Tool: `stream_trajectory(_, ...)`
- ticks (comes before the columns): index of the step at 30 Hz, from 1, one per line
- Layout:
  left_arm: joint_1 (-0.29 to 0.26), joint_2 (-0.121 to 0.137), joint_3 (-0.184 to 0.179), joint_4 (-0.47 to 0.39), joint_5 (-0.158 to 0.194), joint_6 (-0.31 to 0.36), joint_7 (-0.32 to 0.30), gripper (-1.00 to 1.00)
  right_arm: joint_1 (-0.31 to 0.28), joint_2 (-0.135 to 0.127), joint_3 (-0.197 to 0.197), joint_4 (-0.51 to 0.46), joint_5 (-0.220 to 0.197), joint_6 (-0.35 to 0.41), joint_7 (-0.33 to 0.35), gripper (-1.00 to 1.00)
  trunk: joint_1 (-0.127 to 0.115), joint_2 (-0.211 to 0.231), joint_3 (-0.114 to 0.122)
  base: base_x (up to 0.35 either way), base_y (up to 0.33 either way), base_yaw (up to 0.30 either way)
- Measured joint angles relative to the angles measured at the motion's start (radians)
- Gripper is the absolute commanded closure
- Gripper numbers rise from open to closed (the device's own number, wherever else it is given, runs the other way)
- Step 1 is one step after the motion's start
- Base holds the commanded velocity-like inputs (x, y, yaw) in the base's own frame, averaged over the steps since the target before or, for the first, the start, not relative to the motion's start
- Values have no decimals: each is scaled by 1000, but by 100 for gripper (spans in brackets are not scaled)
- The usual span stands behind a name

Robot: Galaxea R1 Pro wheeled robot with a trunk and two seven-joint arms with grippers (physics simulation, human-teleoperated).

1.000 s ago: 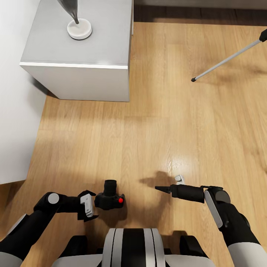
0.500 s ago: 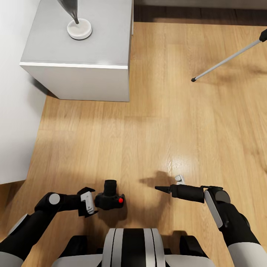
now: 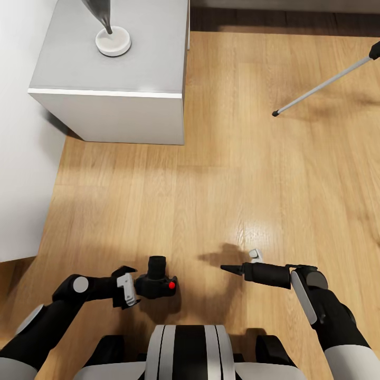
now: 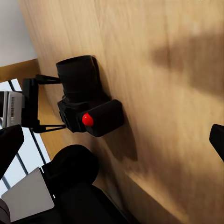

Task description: Attach the digital camera to the camera tripod in the bedroom.

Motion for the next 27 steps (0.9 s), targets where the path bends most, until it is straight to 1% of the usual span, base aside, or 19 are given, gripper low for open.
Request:
stream_trajectory(4, 0, -14, -1, 6, -10, -2, 2, -100, 0, 0, 0, 0, 0, 0, 0, -100, 0, 0, 0, 0, 0, 0)
stream_trajectory(9, 0, -33, -3, 31, -39, -4, 19, -100, 0, 0, 0, 0, 0, 0, 0, -100, 0, 0, 0, 0, 0, 0)
stream_trajectory(10, 0, -39, -3, 41, -50, -4, 25, -100, 0, 0, 0, 0, 0, 0, 0, -100, 0, 0, 0, 0, 0, 0)
stream_trajectory(16, 0, -59, -4, 59, -69, -6, 36, -100, 0, 0, 0, 1, 0, 0, 0, -100, 0, 0, 0, 0, 0, 0)
stream_trajectory(27, 0, -64, -4, 62, -74, -6, 38, -100, 0, -1, -1, 1, 0, 0, 1, -100, 0, 0, 0, 0, 0, 0)
